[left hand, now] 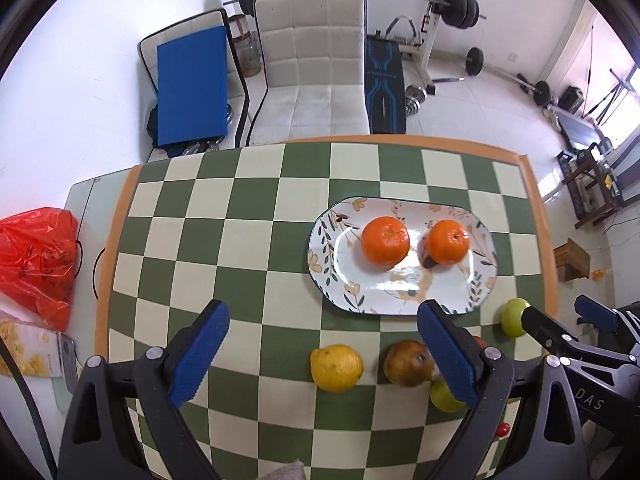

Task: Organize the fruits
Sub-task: 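Grasp the yellow lemon with the left tool while the right tool grasps a green apple, then carry the lemon and green apple onto the plate and open both tools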

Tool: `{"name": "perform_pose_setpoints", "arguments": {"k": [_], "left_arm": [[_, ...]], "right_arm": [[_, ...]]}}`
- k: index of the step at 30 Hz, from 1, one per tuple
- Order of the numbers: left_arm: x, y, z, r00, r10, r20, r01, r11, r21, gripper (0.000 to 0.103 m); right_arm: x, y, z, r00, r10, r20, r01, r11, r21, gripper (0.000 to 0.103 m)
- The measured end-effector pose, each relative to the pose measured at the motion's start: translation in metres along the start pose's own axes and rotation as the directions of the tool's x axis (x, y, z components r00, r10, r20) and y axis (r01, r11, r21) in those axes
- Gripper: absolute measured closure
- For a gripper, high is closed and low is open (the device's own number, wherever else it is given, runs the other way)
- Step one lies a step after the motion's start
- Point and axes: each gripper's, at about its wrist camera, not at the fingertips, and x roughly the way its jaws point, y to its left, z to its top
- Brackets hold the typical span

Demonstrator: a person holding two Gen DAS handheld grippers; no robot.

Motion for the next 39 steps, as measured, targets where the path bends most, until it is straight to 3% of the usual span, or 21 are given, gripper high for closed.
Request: {"name": "perform_pose_setpoints", "arguments": {"k": [4,9,15,19,22,26,29,31,33,35,39], "left_arm": [[-0.019,0.001,-0.008,0.999,-0.012,0.035,0.012,1.000,0.002,0.007],[-0.017,0.002,-0.014,0.999,-0.027,0.021,0.027,1.000,0.000,0.007],[0.034,-0.001,-0.031,0.994,0.005,-0.112,0.001,0.999,0.050,0.002],[0.085,-0.003,-0.049,0.974,0.051,-0.223,-0.024,0.992,0.123,0.002],[0.126,-0.003,-0.063,0.943,0.069,-0.325,-0.024,0.990,0.141,0.002],[0.159,-0.005,-0.072,0.917,0.046,-0.397,0.005,0.992,0.126,0.002],[0.174,-0.014,-0.076,0.911,0.053,-0.410,0.015,0.987,0.160,0.002],[0.179,-0.019,-0.078,0.910,0.038,-0.412,0.038,0.984,0.174,0.009],[0.184,-0.024,-0.081,0.909,0.029,-0.416,0.057,0.980,0.193,0.037],[0.183,-0.026,-0.085,0.907,0.012,-0.421,0.076,0.979,0.191,0.041],[0.172,-0.022,-0.104,0.910,0.002,-0.415,0.071,0.985,0.160,0.042]], "right_arm": [[-0.025,0.003,-0.011,0.999,0.010,0.034,-0.011,1.000,0.009,0.010],[-0.032,0.002,-0.024,0.999,0.027,0.029,-0.028,0.999,0.036,0.010],[0.025,-0.012,-0.058,0.990,0.065,-0.122,-0.052,0.992,0.111,0.010],[0.079,-0.023,-0.086,0.964,0.104,-0.246,-0.064,0.984,0.166,0.014],[0.111,-0.023,-0.103,0.946,0.097,-0.309,-0.048,0.986,0.161,0.017],[0.136,-0.022,-0.115,0.934,0.077,-0.350,-0.029,0.990,0.141,0.021],[0.148,-0.022,-0.119,0.927,0.074,-0.367,-0.026,0.991,0.135,0.027],[0.154,-0.021,-0.121,0.923,0.066,-0.379,-0.020,0.992,0.122,0.030],[0.160,-0.020,-0.123,0.918,0.080,-0.388,-0.036,0.992,0.118,0.036],[0.163,-0.018,-0.126,0.913,0.093,-0.397,-0.051,0.992,0.115,0.043],[0.163,-0.019,-0.136,0.905,0.108,-0.413,-0.066,0.991,0.114,0.043]]}}
